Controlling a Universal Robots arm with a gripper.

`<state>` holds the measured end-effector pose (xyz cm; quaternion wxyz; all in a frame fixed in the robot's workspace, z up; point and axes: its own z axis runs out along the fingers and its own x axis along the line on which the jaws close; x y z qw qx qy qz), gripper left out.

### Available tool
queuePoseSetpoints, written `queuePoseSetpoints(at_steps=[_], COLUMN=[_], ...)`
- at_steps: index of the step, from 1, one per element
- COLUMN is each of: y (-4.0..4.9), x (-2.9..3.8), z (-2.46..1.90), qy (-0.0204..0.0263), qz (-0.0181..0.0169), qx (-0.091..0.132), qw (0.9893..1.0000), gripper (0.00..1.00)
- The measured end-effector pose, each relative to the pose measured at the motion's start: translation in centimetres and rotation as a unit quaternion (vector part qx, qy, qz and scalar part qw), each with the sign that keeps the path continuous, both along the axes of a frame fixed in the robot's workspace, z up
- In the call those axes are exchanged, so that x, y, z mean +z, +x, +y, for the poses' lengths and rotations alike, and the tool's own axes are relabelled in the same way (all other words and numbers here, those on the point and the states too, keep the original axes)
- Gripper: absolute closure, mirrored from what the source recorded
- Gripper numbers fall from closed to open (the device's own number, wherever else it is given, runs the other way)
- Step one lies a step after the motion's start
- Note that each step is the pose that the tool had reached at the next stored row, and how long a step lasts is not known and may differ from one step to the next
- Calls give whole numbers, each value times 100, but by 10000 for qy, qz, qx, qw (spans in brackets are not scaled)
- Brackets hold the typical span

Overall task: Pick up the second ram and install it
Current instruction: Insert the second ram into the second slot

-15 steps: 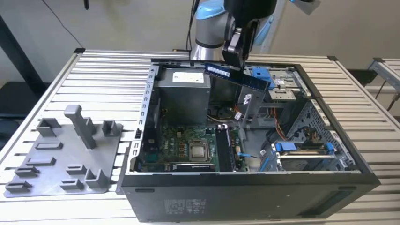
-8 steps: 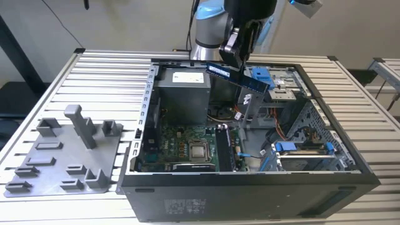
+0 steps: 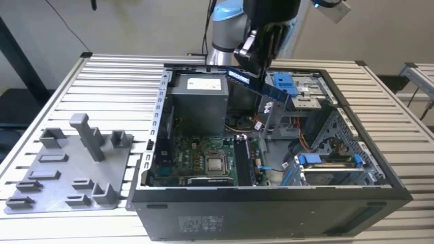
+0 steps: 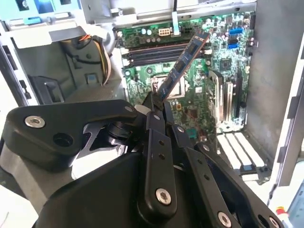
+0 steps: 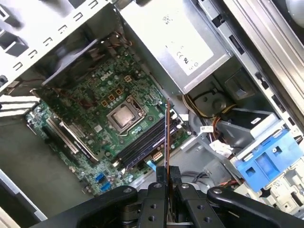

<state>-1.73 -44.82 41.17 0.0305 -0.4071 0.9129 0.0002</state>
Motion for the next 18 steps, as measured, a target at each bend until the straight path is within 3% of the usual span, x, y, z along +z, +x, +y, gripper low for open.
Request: queuePoseSetpoints(at_steps=[5,10,14,18], y=[0,0,0,0], x=[-9,-20,-30,-43], z=[0,0,0,0], qy=[-5,-6,-8,-10], qz=[0,0,1,2], qx=[-343,-665,-927,-1208], qw=[9994,9978,9957,9927], gripper=[86,86,86,86])
